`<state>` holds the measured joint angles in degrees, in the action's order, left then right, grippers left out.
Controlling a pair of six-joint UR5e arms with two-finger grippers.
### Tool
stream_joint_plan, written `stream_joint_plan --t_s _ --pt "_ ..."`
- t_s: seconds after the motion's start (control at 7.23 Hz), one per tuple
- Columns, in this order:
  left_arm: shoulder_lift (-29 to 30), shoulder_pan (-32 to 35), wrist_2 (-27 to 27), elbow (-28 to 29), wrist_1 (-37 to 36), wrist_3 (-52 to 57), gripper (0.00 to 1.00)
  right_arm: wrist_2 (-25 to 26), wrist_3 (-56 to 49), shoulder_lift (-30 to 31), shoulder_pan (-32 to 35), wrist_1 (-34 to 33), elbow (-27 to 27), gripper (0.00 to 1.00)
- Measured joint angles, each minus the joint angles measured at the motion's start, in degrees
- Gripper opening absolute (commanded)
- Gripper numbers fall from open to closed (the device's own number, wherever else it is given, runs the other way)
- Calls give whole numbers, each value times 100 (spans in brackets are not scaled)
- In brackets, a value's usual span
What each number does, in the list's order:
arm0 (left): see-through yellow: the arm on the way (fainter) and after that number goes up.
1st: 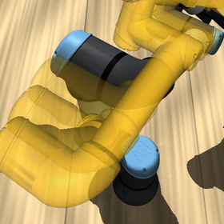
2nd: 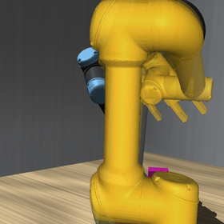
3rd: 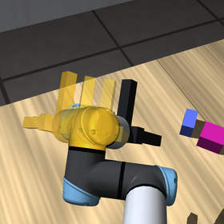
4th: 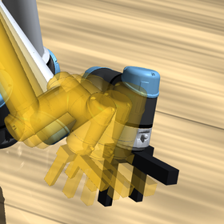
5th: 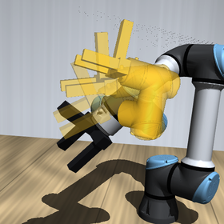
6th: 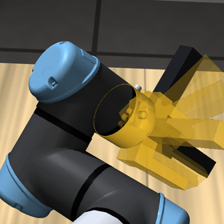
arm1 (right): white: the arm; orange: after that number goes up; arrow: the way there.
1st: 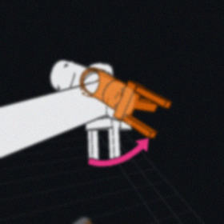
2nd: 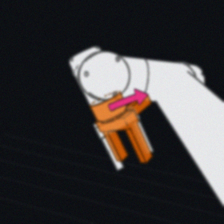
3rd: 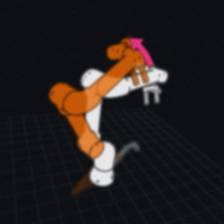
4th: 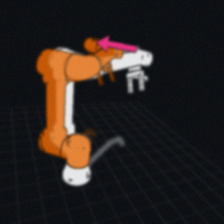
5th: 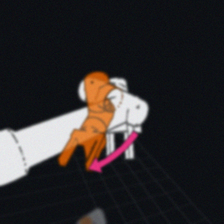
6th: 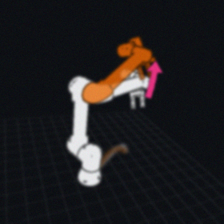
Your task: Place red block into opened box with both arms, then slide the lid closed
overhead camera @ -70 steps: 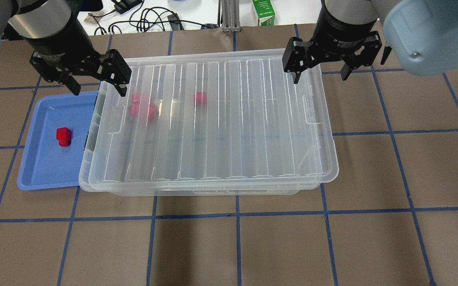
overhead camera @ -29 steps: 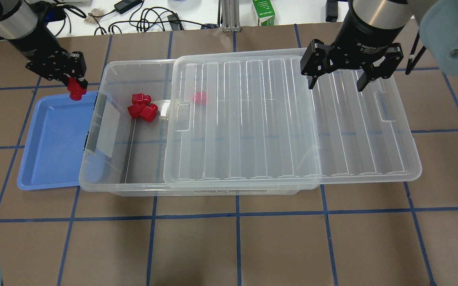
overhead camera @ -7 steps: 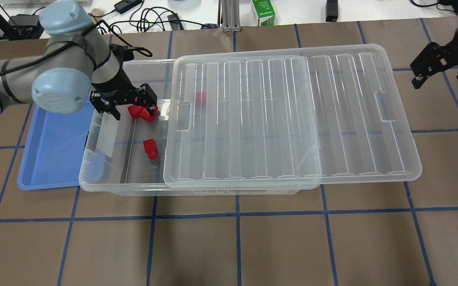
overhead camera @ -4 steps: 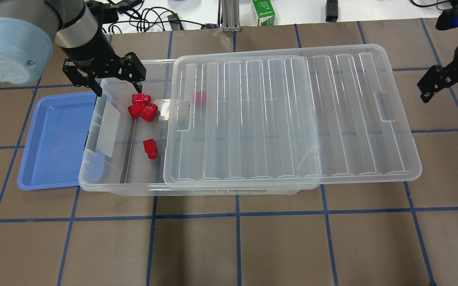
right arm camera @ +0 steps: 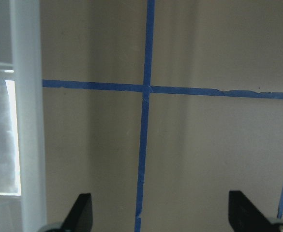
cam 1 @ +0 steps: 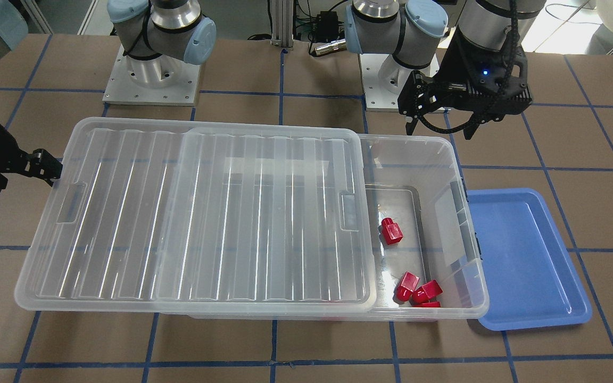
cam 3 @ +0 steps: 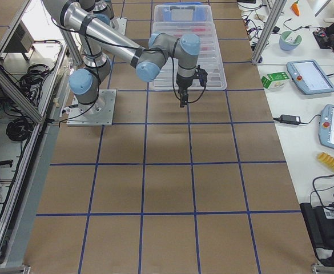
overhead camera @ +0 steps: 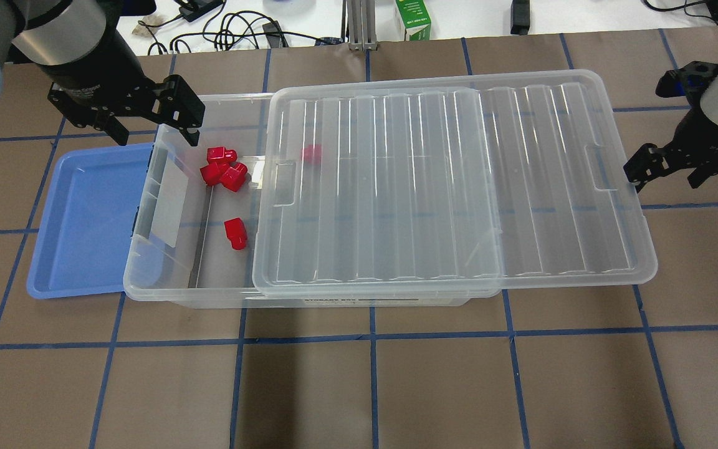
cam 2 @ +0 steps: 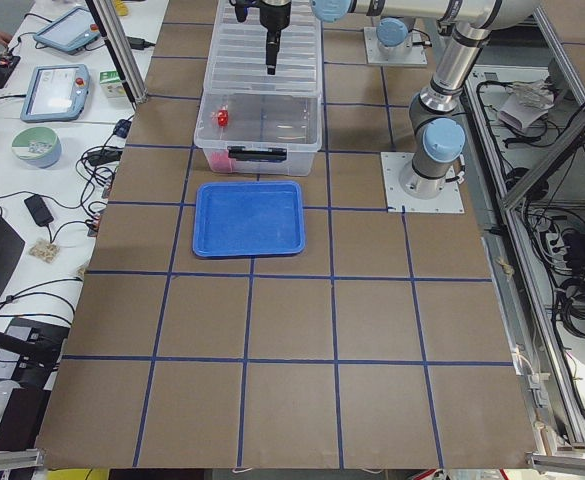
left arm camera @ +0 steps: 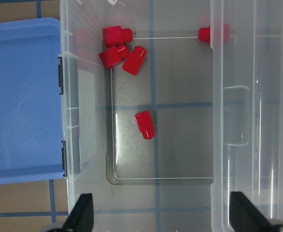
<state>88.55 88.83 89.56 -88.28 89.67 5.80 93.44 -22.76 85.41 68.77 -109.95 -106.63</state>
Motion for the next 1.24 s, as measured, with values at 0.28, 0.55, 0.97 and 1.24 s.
stream_joint_plan --t_s 0.28,0.55,0.97,1.24 --pt "-17 -11 -34 -16 8 120 100 -34 896 13 679 -102 -87 100" --pt "-21 -8 -46 -22 7 130 100 -65 1601 -4 1322 -237 -65 100" --pt "-29 -1 -54 -20 7 132 100 -98 2025 -48 1876 -535 -19 100" --pt "-31 2 -37 -22 7 132 100 -69 1985 -46 1916 -538 120 100"
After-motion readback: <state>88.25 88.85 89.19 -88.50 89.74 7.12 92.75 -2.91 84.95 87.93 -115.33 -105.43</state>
